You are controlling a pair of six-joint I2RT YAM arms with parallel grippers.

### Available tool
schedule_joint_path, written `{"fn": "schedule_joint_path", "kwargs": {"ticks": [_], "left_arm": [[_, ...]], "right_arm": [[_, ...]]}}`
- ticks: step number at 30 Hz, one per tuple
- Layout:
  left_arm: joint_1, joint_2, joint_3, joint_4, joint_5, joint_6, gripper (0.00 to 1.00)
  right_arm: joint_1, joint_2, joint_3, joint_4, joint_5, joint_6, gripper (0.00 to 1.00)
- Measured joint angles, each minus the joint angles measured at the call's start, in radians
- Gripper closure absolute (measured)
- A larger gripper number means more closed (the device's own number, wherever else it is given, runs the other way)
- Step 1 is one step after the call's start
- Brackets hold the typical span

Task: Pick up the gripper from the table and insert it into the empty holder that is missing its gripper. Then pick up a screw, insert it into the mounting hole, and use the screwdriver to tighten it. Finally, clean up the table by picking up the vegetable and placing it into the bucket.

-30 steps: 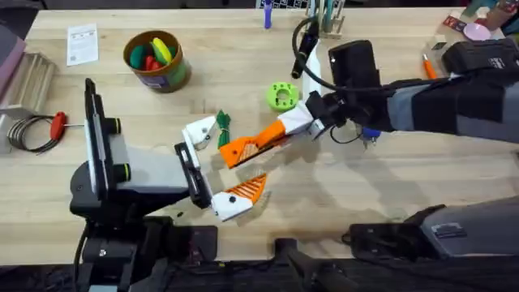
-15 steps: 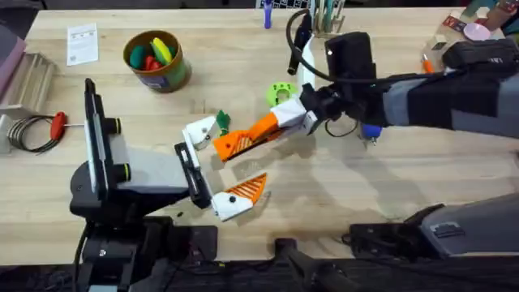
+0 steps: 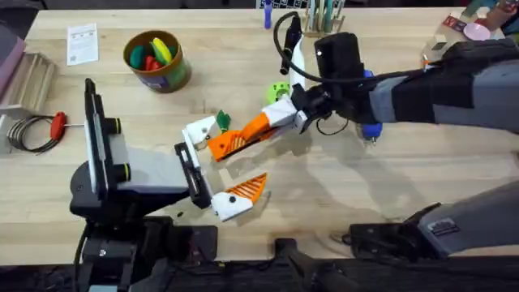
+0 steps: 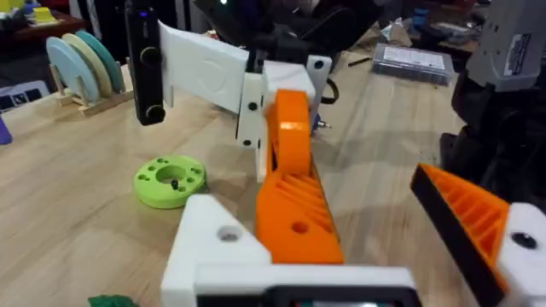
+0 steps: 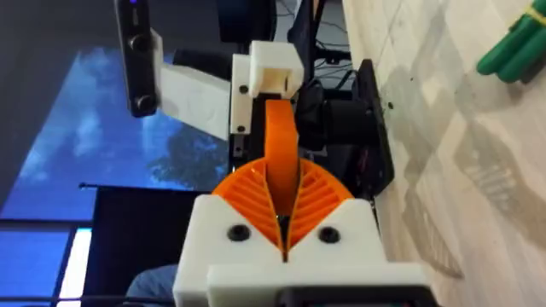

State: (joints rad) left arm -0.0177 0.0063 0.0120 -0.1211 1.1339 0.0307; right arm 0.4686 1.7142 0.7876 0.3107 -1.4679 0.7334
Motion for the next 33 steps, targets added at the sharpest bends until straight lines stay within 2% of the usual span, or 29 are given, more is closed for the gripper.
{"fn": "schedule_joint_path", "kwargs": {"ticks": [33], "left_arm": [[0.005, 0.000, 0.000, 0.001, -0.001, 0.011, 0.014]], "right_arm": [[0.003, 0.000, 0.043, 0.024, 0.023, 0.027, 0.993]]}}
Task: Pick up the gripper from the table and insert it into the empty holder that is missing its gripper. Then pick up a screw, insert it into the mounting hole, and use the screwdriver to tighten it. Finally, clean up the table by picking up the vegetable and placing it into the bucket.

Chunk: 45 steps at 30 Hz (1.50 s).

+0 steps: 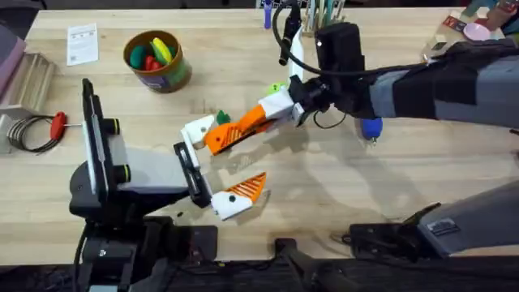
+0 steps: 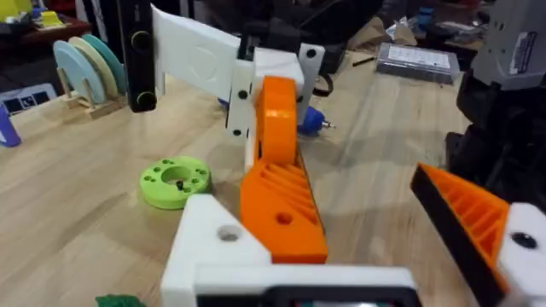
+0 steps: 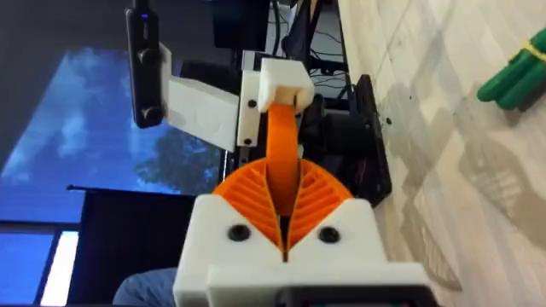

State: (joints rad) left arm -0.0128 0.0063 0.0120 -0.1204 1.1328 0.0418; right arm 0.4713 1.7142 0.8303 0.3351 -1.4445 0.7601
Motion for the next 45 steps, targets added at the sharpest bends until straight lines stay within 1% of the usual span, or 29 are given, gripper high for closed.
{"fn": "schedule_joint_path", "kwargs": {"ticks": [7, 14, 22, 33, 45], "left_arm": [[0.000, 0.000, 0.000, 0.000, 0.000, 0.003, 0.014], [0.000, 0.000, 0.000, 0.000, -0.002, 0.003, 0.014], [0.000, 0.000, 0.000, -0.001, -0.002, -0.005, 0.014], [0.000, 0.000, 0.000, -0.001, -0.002, -0.013, 0.015], [0.006, 0.000, 0.000, 0.001, -0.028, -0.021, 0.015]], "right_arm": [[0.000, 0.000, 0.001, -0.001, 0.012, 0.015, 0.993], [0.019, 0.001, 0.002, 0.000, 0.026, 0.026, 0.993], [0.031, 0.042, 0.033, 0.006, 0.035, 0.037, 0.993], [0.030, 0.045, 0.060, 0.009, 0.100, 0.081, 0.993], [0.046, 0.045, 0.079, 0.008, 0.145, 0.124, 0.993]]}}
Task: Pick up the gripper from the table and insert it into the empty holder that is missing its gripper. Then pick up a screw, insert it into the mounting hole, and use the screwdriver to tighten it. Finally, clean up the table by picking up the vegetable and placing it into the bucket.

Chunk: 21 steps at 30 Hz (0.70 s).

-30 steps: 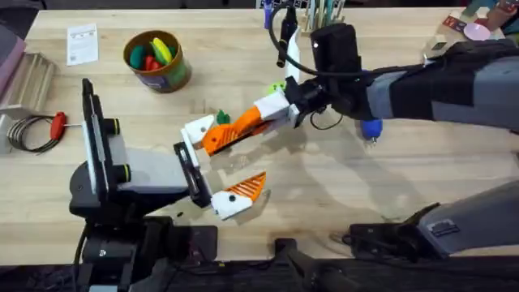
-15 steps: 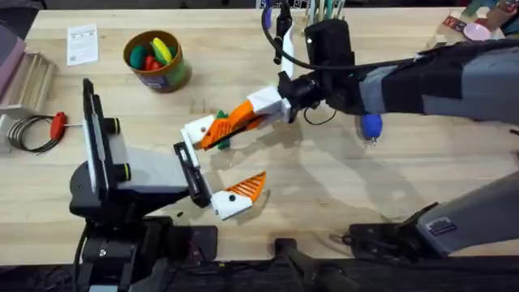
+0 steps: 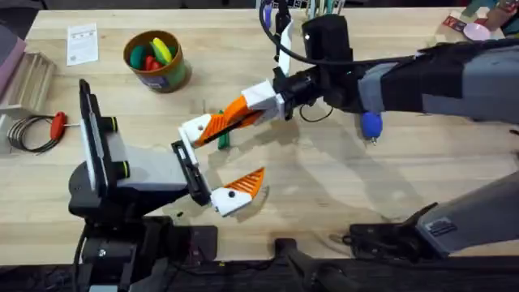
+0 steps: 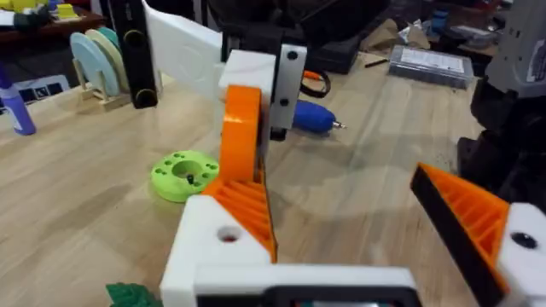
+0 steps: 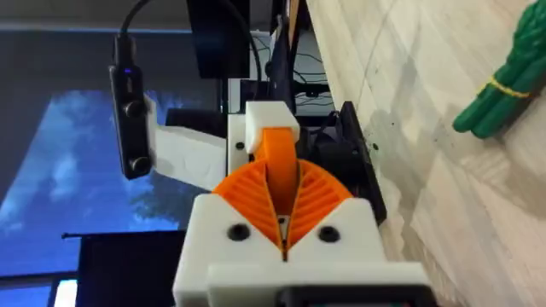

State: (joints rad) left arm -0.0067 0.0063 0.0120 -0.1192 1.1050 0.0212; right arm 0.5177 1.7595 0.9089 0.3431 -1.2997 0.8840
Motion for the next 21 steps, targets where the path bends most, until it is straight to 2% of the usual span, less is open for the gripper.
{"fn": "schedule_joint_path", "kwargs": {"ticks": [21], "left_arm": [[0.009, 0.000, 0.000, 0.004, -0.031, -0.019, 0.014]], "right_arm": [[0.037, 0.000, 0.014, 0.008, 0.065, 0.009, 0.993]]}}
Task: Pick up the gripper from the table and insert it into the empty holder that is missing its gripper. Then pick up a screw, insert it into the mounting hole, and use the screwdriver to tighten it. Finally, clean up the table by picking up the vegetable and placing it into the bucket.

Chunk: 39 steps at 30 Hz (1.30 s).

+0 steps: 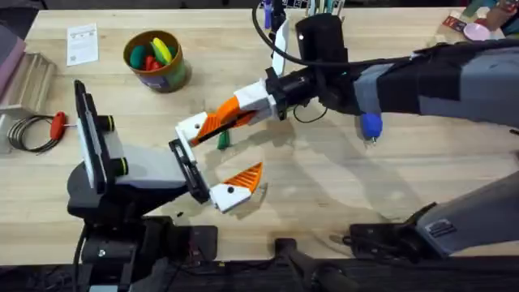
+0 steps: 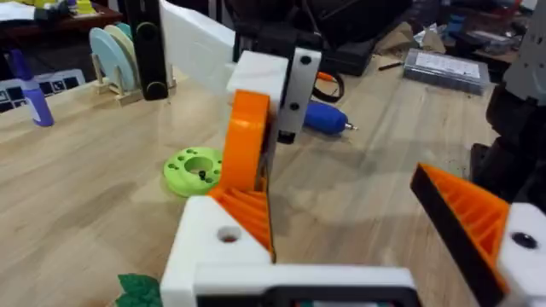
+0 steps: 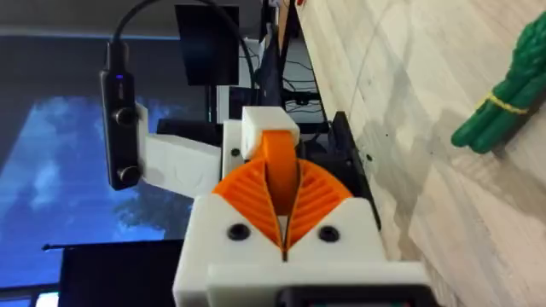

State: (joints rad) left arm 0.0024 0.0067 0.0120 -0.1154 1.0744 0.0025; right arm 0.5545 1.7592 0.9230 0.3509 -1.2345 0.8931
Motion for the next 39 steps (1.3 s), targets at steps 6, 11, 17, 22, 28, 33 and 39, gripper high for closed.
{"fn": "schedule_joint_path", "kwargs": {"ticks": [6, 11, 17, 22, 28, 33, 39], "left_arm": [[0.002, 0.000, 0.000, 0.000, -0.002, -0.002, 0.014], [0.002, 0.000, 0.000, 0.000, -0.002, -0.003, 0.015], [0.002, 0.000, 0.000, 0.000, 0.000, -0.003, 0.015], [0.002, 0.000, 0.000, -0.001, 0.006, -0.004, 0.015], [0.002, 0.000, 0.000, -0.001, 0.007, -0.004, 0.015], [0.002, 0.000, 0.000, -0.001, 0.007, -0.004, 0.015], [0.002, 0.000, 0.000, -0.001, 0.007, -0.005, 0.015]], "right_arm": [[0.002, 0.000, 0.000, 0.001, 0.007, -0.019, 0.993], [0.002, 0.000, 0.000, 0.001, 0.007, -0.027, 0.993], [0.005, -0.018, -0.033, 0.061, 0.026, -0.022, 0.993], [0.007, -0.034, -0.063, 0.094, 0.044, 0.004, 0.993], [0.007, -0.034, -0.065, 0.098, 0.044, 0.017, 0.993], [0.007, -0.034, -0.065, 0.098, 0.045, 0.020, 0.993], [0.007, -0.034, -0.066, 0.099, 0.045, 0.020, 0.993]]}}
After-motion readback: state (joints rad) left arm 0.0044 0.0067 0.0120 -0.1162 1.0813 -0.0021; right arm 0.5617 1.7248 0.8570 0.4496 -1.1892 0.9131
